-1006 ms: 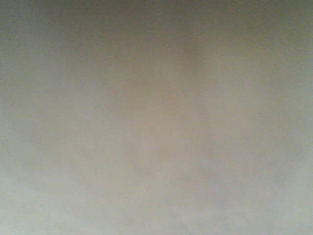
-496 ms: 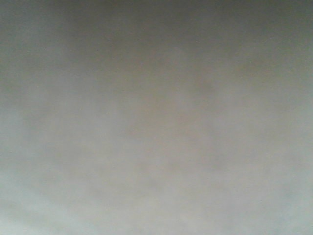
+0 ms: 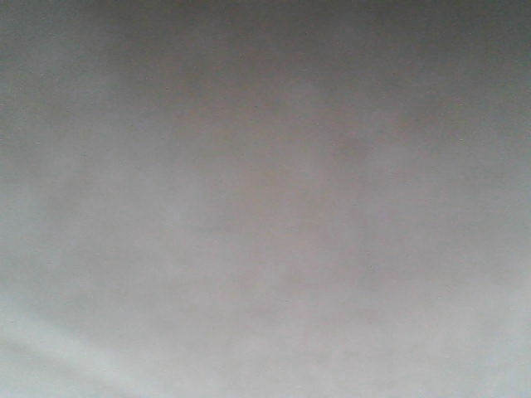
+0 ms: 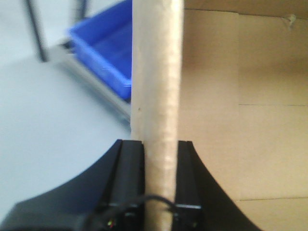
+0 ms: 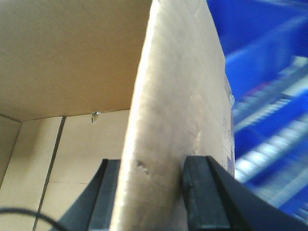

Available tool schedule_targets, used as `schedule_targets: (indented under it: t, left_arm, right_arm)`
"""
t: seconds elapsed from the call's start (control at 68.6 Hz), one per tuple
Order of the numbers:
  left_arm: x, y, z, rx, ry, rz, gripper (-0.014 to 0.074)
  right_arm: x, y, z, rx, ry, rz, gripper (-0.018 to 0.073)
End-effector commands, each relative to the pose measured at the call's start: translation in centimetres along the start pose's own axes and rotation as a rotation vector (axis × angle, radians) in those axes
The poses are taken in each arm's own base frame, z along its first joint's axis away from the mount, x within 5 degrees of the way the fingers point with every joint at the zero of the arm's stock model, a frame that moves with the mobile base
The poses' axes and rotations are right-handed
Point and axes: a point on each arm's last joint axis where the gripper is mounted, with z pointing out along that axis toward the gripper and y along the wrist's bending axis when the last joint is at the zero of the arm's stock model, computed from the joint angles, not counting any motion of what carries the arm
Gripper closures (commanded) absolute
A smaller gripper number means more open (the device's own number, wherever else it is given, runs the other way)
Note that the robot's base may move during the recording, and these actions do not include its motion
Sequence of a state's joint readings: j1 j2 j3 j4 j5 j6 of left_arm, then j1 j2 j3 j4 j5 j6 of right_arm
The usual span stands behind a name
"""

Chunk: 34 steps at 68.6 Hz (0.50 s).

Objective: Grab box from left shelf to table start

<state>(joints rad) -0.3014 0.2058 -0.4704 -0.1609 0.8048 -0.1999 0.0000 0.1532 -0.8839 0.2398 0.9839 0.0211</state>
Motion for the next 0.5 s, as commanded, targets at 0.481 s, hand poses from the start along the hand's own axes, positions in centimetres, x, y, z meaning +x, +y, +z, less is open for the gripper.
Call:
schedule_targets:
  t: [0.481]
  left_arm:
    - [-0.27, 0.51, -0.13, -0.067, 0.002, 0.061, 0.0688]
  right_arm:
    - [-1.82, -0.26, -0.39, 0.051, -0.147, -0.031, 0.0501]
